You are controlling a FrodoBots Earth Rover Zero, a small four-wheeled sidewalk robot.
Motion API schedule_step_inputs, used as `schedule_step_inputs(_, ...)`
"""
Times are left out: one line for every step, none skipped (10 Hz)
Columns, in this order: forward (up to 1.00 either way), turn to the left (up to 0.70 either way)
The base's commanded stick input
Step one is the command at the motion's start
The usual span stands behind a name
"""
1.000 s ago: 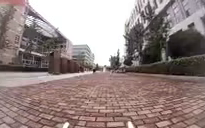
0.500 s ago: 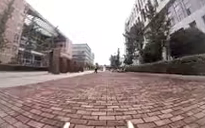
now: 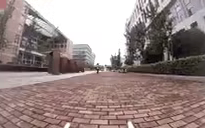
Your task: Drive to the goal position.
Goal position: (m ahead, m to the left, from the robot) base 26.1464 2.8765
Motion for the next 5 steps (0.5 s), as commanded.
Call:
schedule_step_inputs(0.45, 0.0)
schedule_step_inputs(0.45, 0.0)
schedule_step_inputs(0.45, 0.0)
schedule_step_inputs(0.45, 0.0)
schedule_step_inputs(0.45, 0.0)
